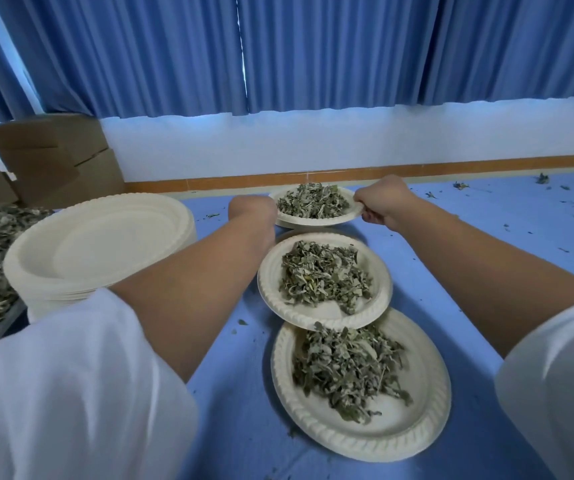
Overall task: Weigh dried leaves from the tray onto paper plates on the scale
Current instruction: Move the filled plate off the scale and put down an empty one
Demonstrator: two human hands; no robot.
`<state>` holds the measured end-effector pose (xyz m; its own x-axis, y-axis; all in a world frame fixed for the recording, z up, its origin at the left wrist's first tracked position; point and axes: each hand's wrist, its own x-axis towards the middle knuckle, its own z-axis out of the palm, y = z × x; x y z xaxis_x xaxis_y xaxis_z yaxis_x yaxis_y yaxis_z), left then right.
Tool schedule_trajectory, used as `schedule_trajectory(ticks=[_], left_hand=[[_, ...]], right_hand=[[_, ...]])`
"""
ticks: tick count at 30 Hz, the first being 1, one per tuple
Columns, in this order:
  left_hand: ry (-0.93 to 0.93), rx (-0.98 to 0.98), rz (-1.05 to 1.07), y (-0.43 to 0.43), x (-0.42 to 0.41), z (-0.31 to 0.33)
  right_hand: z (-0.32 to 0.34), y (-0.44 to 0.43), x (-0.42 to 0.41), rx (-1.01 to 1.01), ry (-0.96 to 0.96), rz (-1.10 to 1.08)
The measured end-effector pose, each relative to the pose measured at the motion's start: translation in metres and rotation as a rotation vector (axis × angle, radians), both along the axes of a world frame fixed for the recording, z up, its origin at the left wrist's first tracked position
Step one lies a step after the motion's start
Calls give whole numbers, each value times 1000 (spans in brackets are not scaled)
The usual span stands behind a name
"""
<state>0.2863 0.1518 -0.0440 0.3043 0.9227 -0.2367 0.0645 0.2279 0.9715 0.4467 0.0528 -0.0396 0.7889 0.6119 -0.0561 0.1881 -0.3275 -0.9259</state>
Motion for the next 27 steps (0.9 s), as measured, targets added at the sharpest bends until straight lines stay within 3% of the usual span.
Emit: schedule_trajectory(ticks=[1, 3, 5, 7, 9, 11, 13, 16, 18, 19, 21, 22, 25, 27], left_hand=[[118, 17, 5, -2, 3, 0], [515, 364, -4, -8, 1, -5], [694, 476, -70, -10, -1, -11], [693, 436, -83, -7, -3, -13], [527, 417, -29, -5, -1, -17], [209, 72, 12, -1, 0, -12], [180, 152, -15, 4, 1, -13], [117, 90, -37, 4, 0, -13], [170, 63, 16, 7, 2, -13], [280, 144, 9, 6, 0, -15], [713, 516, -84, 4, 0, -19], [787, 556, -111, 6, 0, -21], [844, 538, -140, 2, -3, -22], [657, 556, -173, 2, -1, -27]], right_hand=[[-2, 2, 2, -7, -8, -3], [-6, 5, 6, -21, -16, -5], [-12, 8, 7, -31, -12, -8], [-18, 10, 8, -52, -10, -11], [-25, 12, 10, -74, -18, -7], [-28, 12, 11, -93, -30, -8], [-29, 13, 11, -89, -19, -18], [-28, 13, 11, -58, 17, -32], [-27, 15, 11, -55, 12, -35], [-28, 15, 10, -55, 12, -38], [-29, 16, 8, -53, 25, -44], [-30, 16, 7, -46, 37, -44], [-33, 17, 5, -11, 64, -31], [-33, 18, 4, 24, 103, -33]])
